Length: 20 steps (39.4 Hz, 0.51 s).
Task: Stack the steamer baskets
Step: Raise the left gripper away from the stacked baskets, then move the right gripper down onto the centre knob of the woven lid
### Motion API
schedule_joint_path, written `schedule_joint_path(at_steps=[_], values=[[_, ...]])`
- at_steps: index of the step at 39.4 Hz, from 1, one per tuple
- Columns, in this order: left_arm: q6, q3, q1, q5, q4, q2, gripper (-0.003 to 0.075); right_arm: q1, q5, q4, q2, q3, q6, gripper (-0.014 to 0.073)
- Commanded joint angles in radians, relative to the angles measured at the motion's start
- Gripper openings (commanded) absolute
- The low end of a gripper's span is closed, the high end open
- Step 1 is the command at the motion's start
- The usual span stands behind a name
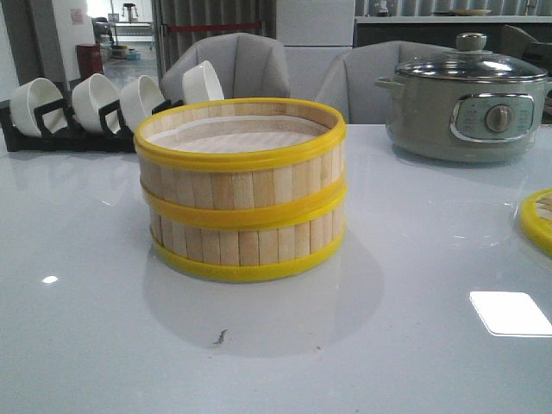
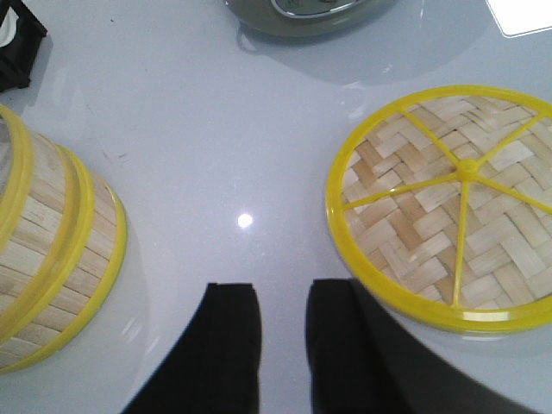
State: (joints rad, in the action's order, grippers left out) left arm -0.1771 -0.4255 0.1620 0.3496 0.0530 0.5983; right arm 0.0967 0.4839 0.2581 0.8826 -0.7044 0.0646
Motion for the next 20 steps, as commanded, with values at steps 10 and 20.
schedule_joint_path(at_steps=[10, 20], values=[[-0.007, -0.028, -0.001, -0.089, -0.009, 0.000, 0.0085, -0.006, -0.050, -0.005, -0.010, -0.036, -0.005, 0.0207], [-0.007, -0.028, -0.001, -0.089, -0.009, 0.000, 0.0085, -0.006, -0.032, 0.051, -0.010, -0.028, -0.005, 0.0207]])
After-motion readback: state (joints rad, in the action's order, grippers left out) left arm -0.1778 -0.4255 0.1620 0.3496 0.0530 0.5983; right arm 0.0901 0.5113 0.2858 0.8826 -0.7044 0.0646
